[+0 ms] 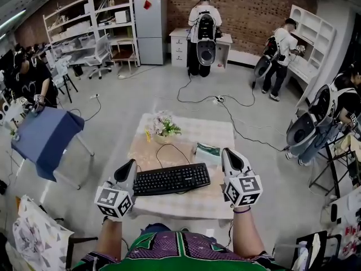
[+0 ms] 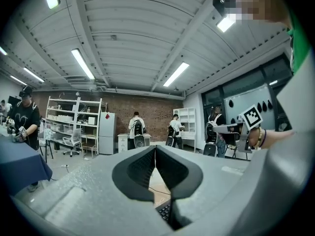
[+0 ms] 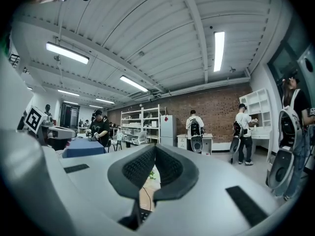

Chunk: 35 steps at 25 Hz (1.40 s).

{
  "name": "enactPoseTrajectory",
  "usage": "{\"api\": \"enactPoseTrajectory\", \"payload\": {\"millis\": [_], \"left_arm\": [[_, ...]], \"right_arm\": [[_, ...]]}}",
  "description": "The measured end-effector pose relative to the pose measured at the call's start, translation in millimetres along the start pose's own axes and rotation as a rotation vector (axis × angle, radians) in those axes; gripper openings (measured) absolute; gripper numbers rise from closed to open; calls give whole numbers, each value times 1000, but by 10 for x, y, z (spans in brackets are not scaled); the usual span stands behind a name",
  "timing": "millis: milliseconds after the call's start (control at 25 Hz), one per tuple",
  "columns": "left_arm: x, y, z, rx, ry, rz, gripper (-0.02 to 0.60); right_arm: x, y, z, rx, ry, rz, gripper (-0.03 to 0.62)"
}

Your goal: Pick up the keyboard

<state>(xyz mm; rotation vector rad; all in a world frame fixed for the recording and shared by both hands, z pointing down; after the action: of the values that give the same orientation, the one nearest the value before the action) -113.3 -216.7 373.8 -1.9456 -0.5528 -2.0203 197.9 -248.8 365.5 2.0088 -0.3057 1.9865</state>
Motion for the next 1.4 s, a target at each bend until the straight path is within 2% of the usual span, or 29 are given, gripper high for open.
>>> {"api": "enactPoseTrajectory", "payload": {"millis": [280,520,800,840,920,960,1040,1400], "left_arm": [[-72,204,-94,51,16,15,18],[-49,287,-238,97,6,23,18],[-87,308,-326,163,-8,38,21],[-100,306,-328,174,-7,43,30],[-95,315,-330,205,-18,47,88],[-74,321,-332,222,-30,45,115],[-11,323,-348,246,-53,37,129],[458,416,-493,259,-18,-67,130]], "right_arm": [[-75,74,-59,25,-13,17,8],[-110,211,-264,-7,-16,6,117],[-62,282,-474,3,-26,-35,132],[-58,285,-498,1,-29,-39,132],[-34,289,-534,1,-33,-52,132],[-4,295,-546,1,-34,-65,132],[101,311,-560,1,-37,-102,132],[705,407,-415,-4,27,-261,132]]}}
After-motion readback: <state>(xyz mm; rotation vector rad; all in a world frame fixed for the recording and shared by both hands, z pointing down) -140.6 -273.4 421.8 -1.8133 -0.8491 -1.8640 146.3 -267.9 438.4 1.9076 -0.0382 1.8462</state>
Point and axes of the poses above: the fingertips, and each gripper's own axes: y forward along the fingers, z to its right, x out of its underside, the point moved 1 cm from there along -y, backward along the fingers, and after that the axes turned 2 degrees about -z, right-handed, at the moved point
